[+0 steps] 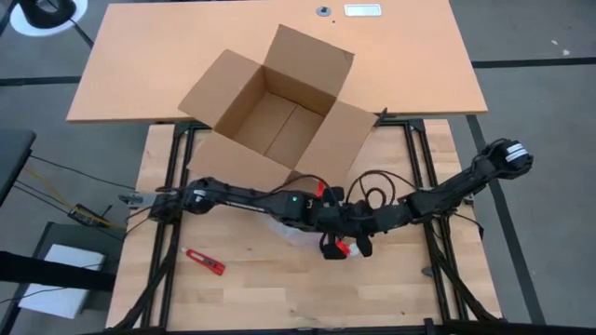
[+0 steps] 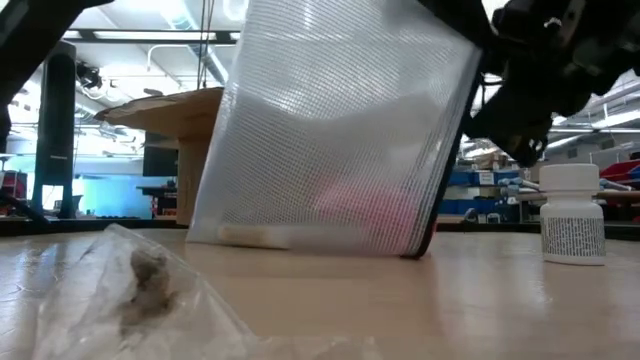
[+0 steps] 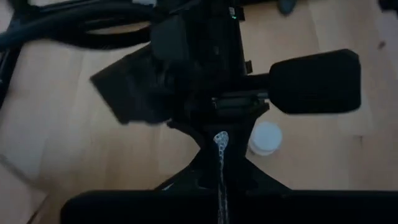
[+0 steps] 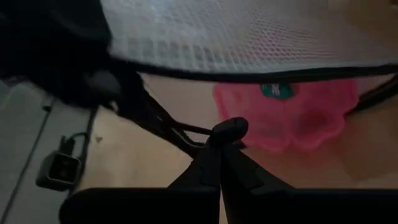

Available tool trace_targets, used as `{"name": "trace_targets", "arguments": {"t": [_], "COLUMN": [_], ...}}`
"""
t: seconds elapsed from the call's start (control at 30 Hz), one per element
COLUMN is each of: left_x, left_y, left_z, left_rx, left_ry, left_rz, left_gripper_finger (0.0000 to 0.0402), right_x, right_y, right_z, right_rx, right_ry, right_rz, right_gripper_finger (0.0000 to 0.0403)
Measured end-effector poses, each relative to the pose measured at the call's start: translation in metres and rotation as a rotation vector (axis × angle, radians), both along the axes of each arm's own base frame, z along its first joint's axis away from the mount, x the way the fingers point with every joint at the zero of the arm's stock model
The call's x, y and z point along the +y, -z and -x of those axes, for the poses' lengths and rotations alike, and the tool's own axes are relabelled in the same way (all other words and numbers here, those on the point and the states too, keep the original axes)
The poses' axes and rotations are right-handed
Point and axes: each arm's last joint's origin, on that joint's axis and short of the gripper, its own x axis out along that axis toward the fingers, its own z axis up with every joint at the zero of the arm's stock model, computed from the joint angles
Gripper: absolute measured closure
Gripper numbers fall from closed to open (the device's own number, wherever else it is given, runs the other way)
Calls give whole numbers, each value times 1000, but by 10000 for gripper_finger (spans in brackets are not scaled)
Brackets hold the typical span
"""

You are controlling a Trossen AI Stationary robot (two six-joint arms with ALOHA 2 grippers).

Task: Unpack boxes
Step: Close the zip bag

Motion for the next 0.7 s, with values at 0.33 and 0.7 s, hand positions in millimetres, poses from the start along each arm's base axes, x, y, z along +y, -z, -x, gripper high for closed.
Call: {"name": "trace_targets", "arguments": {"t": [0.33, 0.7], "left_x": [-4, 6], "left_y": [23, -70], "left_z": [-18, 60], "left_rx": [-28, -75], "left_ry": [-11, -207], "left_rz": [-20, 156], "left_gripper_finger": [400, 398], "right_x": [0, -3], "right_y": [0, -65], "right_z": [1, 5], "right_rx": [1, -245], "right_ry": [-9, -38], "right_rz": [-28, -21], "right_gripper_finger": [403, 403]}}
